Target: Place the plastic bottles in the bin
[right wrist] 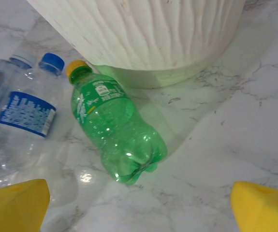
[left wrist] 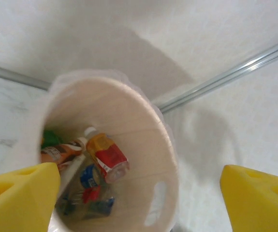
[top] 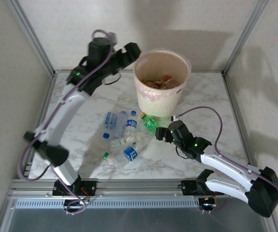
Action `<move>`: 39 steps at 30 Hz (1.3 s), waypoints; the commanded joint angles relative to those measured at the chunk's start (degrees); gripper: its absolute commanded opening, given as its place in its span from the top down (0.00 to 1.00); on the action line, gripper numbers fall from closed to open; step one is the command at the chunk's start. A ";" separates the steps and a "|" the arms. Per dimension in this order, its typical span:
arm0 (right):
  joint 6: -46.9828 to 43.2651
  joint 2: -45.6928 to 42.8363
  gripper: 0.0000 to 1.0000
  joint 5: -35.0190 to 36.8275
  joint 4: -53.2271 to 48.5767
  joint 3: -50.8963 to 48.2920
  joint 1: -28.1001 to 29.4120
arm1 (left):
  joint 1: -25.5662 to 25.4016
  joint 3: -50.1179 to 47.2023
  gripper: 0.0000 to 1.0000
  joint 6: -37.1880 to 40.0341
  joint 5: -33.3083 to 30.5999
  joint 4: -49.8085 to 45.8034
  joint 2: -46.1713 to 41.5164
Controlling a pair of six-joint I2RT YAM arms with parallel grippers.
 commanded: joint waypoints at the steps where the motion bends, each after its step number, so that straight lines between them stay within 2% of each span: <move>1: -5.62 1.93 0.04 -2.62 8.40 -1.50 -1.88 | 4.49 -14.55 0.11 1.29 -3.31 9.04 -11.12; 4: -8.12 5.06 0.04 -7.27 13.47 -2.36 -3.96 | 9.59 -25.77 0.12 -1.52 -4.14 10.72 -17.70; 7: -9.47 9.89 0.06 -11.30 16.47 -1.32 -4.28 | 12.49 -31.26 0.13 -2.31 -3.56 9.49 -20.11; 12: -10.71 15.48 0.06 -10.02 18.58 0.16 -4.28 | 13.53 -36.94 0.10 -1.48 -3.22 9.34 -23.05; 15: -10.93 18.75 0.06 -8.45 18.84 1.14 -6.46 | 14.18 -39.64 0.10 -1.20 -6.23 7.34 -24.59; 20: -12.56 22.93 0.08 -10.74 19.79 3.07 -6.74 | 15.86 -45.12 0.10 -1.08 -5.06 7.51 -25.86; 26: -11.00 25.26 0.10 -13.01 20.90 3.61 -5.86 | 17.67 -46.21 0.14 -0.62 -3.83 6.04 -24.46; 30: -10.70 26.82 0.12 -12.89 19.82 3.97 -2.45 | 18.24 -47.38 0.14 -0.06 -3.21 6.02 -23.81; 35: -8.75 27.70 0.15 -9.84 17.78 4.20 1.01 | 18.73 -48.14 0.17 0.09 -1.59 5.83 -22.39; 39: -6.51 29.62 0.15 -6.08 14.28 6.44 1.33 | 18.83 -48.76 0.17 0.08 -1.15 6.21 -21.88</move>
